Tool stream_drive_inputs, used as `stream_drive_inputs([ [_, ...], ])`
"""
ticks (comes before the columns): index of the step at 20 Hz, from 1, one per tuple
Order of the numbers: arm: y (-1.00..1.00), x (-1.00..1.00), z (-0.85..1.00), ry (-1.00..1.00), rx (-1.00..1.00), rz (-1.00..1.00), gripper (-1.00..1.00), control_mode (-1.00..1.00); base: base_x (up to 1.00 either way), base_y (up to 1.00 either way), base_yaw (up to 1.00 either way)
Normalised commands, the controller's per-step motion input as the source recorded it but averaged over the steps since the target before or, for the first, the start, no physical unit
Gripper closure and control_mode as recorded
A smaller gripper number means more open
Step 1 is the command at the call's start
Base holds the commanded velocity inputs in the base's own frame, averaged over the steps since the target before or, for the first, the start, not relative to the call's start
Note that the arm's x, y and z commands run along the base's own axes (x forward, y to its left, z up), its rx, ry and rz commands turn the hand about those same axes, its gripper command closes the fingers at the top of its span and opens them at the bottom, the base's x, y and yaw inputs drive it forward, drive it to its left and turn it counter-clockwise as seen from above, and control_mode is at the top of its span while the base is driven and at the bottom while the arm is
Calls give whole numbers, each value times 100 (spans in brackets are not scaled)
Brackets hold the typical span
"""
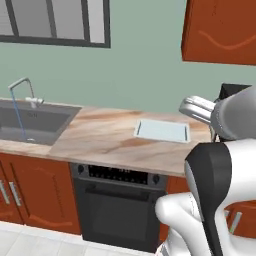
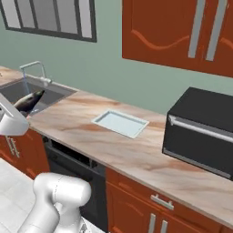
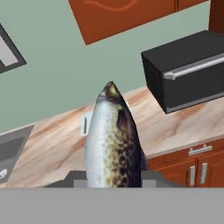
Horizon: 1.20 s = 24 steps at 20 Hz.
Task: Take the fish out of the fridge, briefly rinse it in the sink, and place it on the tray next to the sink.
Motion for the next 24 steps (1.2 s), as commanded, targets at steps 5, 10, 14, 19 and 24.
stream_drive_inputs([
  [5, 0, 0, 0, 0, 0, 0, 100, 100, 25, 100, -16],
  [10, 0, 0, 0, 0, 0, 0, 100, 100, 22, 100, -28],
  [14, 0, 0, 0, 0, 0, 0, 100, 100, 61, 100, -46],
  [19, 0, 0, 0, 0, 0, 0, 100, 100, 41, 100, -45],
  [24, 0, 0, 0, 0, 0, 0, 100, 100, 0, 56, -14],
])
